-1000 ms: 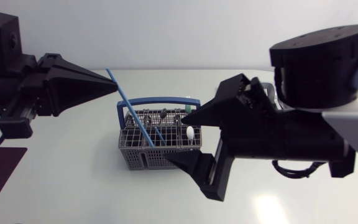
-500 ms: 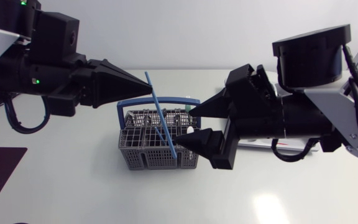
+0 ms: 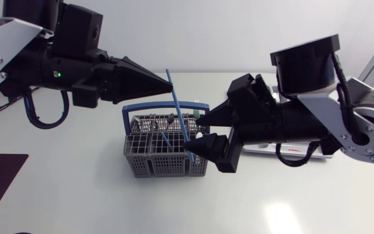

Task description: Unload the cutlery basket into the drawer organizer.

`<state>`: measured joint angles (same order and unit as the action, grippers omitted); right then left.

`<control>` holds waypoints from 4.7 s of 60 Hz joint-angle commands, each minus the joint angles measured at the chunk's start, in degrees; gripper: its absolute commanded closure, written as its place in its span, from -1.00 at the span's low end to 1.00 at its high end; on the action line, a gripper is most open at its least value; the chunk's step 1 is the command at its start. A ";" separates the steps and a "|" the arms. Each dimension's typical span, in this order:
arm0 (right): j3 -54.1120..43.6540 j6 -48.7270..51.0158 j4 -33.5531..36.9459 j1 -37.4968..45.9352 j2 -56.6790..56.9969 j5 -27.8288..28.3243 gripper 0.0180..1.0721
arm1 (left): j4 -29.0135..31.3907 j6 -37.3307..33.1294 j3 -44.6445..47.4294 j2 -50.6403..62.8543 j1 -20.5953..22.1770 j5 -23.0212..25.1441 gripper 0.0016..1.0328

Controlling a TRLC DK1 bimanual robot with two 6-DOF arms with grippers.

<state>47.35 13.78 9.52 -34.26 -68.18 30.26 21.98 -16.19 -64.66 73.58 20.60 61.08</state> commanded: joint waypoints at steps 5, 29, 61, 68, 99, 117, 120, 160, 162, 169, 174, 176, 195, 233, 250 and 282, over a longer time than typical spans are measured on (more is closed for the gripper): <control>1.95 1.16 -0.91 0.95 -1.16 0.32 -0.45 | -1.06 1.68 -1.43 1.30 0.93 0.62 0.79; 1.51 0.72 -0.03 0.07 0.59 0.50 0.56 | -1.41 1.51 -1.61 1.39 0.76 -0.52 0.79; -2.27 0.63 4.90 -1.69 8.15 0.41 0.84 | -9.15 9.68 -2.92 -1.60 -4.08 -2.90 -0.89; -3.32 0.55 4.81 -1.51 8.42 0.15 0.85 | -10.55 10.21 -1.78 -2.04 -4.52 -3.07 -0.89; -6.92 1.34 8.94 8.51 16.06 2.87 0.86 | -9.06 5.81 2.00 -6.70 -13.74 -3.34 -0.89; -7.45 -1.39 7.62 25.03 13.51 4.90 0.86 | 6.15 -16.95 10.52 -15.05 -6.89 -15.82 -0.88; -7.19 -3.15 6.04 26.70 11.32 3.93 0.86 | 6.59 -18.00 12.02 -15.49 -5.13 -17.92 -0.88; 13.03 -19.23 -0.99 26.35 -31.13 -24.72 0.85 | 3.16 -1.92 18.08 -12.50 6.82 -41.83 -0.79; 14.17 -19.49 -0.91 26.35 -32.80 -25.34 0.85 | 2.72 -0.51 18.17 -12.23 6.82 -42.45 -0.79; 18.04 -20.46 0.15 26.26 -37.64 -28.15 0.83 | 2.54 1.42 17.91 -10.65 6.29 -43.33 -0.79; 20.85 -21.43 1.12 26.35 -40.80 -29.65 0.82 | 2.02 1.51 18.08 -9.68 5.59 -43.33 -0.79; 22.08 -21.60 1.73 26.44 -41.94 -29.91 0.80 | 2.02 1.60 17.91 -9.16 5.24 -43.33 -0.79; 27.44 -21.43 3.84 27.84 -47.75 -30.09 -0.06 | 0.08 -5.96 19.58 -9.33 -1.62 -35.42 -0.81; 3.71 -7.89 -7.15 22.92 -20.24 -21.82 -0.85 | -11.17 -27.32 23.79 -4.24 -3.20 -19.86 -0.81; -4.29 -5.52 -8.29 20.02 -11.53 -20.86 -0.85 | -15.56 -28.29 22.30 1.13 -1.53 -19.16 -0.45; -10.88 -4.55 -4.51 10.27 4.73 -20.33 -0.85 | -22.86 -25.74 20.72 5.43 1.46 -19.24 0.42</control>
<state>38.24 8.23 3.49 -22.39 -66.26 10.26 -0.01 -42.46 -42.35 77.89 21.93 41.36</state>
